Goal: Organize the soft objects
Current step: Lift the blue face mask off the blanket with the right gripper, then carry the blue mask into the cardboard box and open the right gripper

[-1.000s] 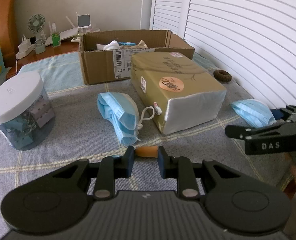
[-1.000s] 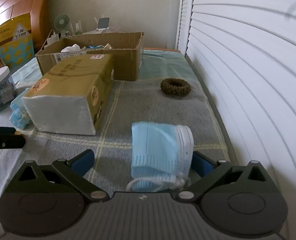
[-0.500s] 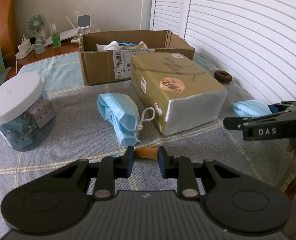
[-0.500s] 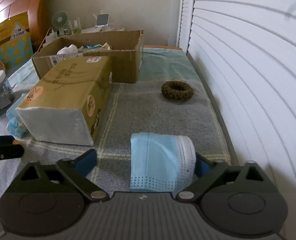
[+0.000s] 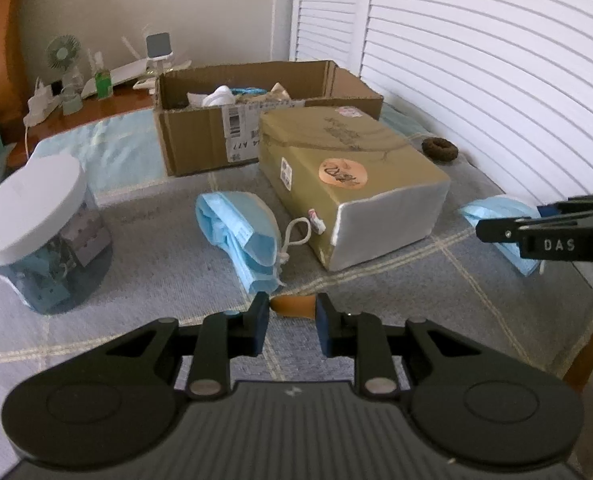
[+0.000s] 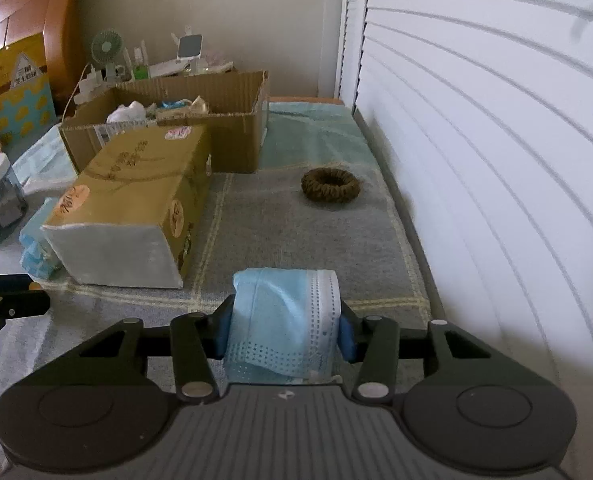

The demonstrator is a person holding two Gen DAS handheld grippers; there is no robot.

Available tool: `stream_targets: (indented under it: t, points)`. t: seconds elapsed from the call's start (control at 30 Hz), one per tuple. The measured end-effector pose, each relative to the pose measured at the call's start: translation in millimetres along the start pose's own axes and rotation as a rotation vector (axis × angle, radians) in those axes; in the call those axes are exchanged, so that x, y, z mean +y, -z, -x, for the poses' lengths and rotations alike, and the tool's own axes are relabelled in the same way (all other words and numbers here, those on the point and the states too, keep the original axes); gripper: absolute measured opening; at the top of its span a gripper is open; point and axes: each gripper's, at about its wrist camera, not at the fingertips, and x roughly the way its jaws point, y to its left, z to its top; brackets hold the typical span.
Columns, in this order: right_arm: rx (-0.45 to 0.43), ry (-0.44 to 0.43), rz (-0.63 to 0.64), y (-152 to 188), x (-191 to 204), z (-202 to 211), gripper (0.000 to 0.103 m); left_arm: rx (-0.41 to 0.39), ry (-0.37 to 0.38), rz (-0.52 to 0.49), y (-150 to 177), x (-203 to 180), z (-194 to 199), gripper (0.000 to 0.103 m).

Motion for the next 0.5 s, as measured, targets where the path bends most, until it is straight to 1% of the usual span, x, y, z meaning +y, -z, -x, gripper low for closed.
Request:
stream_targets:
  t: [0.2,0.5]
  points:
    - [-0.026,-0.014,0.003,-3,3,17,0.053,0.021,0.060,-0.033,-3,2,9,0.023]
    - [-0.049,-0.041,0.024,-7,11,34,0.053,0.009,0.114,-0.092,-9,4,35,0.023]
